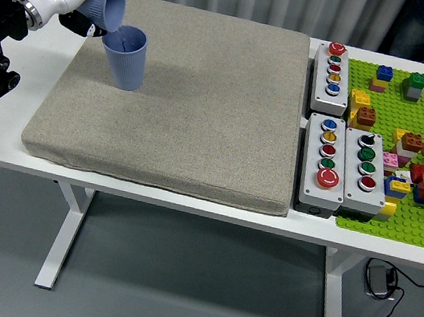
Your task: Pick cup pour cup place
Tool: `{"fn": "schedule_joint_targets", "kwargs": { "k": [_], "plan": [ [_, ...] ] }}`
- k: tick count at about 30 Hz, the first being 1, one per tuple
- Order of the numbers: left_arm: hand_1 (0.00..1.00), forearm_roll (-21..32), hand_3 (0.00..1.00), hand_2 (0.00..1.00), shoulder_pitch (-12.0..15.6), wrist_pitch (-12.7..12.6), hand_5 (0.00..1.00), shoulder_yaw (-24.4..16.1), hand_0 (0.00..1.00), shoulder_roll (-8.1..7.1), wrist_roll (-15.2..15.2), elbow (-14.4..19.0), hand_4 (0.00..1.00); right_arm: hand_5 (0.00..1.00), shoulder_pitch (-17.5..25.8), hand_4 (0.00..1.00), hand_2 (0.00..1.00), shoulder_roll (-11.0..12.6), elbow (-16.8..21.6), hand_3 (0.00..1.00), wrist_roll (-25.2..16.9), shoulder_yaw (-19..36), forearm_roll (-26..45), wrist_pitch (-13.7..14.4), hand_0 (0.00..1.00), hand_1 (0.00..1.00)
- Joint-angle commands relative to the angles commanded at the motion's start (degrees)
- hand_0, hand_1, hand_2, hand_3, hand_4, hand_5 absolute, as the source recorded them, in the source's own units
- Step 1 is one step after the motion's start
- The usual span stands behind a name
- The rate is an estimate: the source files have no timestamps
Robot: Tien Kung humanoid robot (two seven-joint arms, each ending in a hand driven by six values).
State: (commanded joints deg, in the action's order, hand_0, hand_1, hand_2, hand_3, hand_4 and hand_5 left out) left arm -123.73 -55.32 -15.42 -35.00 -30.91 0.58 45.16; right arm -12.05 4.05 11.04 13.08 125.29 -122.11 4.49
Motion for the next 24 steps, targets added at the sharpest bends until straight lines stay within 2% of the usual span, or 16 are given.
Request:
{"fn": "schedule_joint_targets", "kwargs": {
  "k": [8, 24],
  "plan": [
    [0.513, -0.6, 0.622, 0.593, -1.0, 0.0, 0.241, 2.2, 0.455, -0.25, -0.9, 0.2, 0.783, 0.166, 0.1, 0.002, 0.582, 0.0, 0.0, 0.583, 0.1, -0.1, 0.1, 0.0, 0.688, 0.639],
    [0.512, -1.1, 0.618, 0.589, -0.9, -0.2, 0.240, 2.8, 0.456, -0.25, -1.2, 0.4, 0.777, 0.166, 0.5, 0.002, 0.582, -0.1, 0.1, 0.583, 0.2, -0.1, 0.1, 0.0, 0.687, 0.639]
  ]
}}
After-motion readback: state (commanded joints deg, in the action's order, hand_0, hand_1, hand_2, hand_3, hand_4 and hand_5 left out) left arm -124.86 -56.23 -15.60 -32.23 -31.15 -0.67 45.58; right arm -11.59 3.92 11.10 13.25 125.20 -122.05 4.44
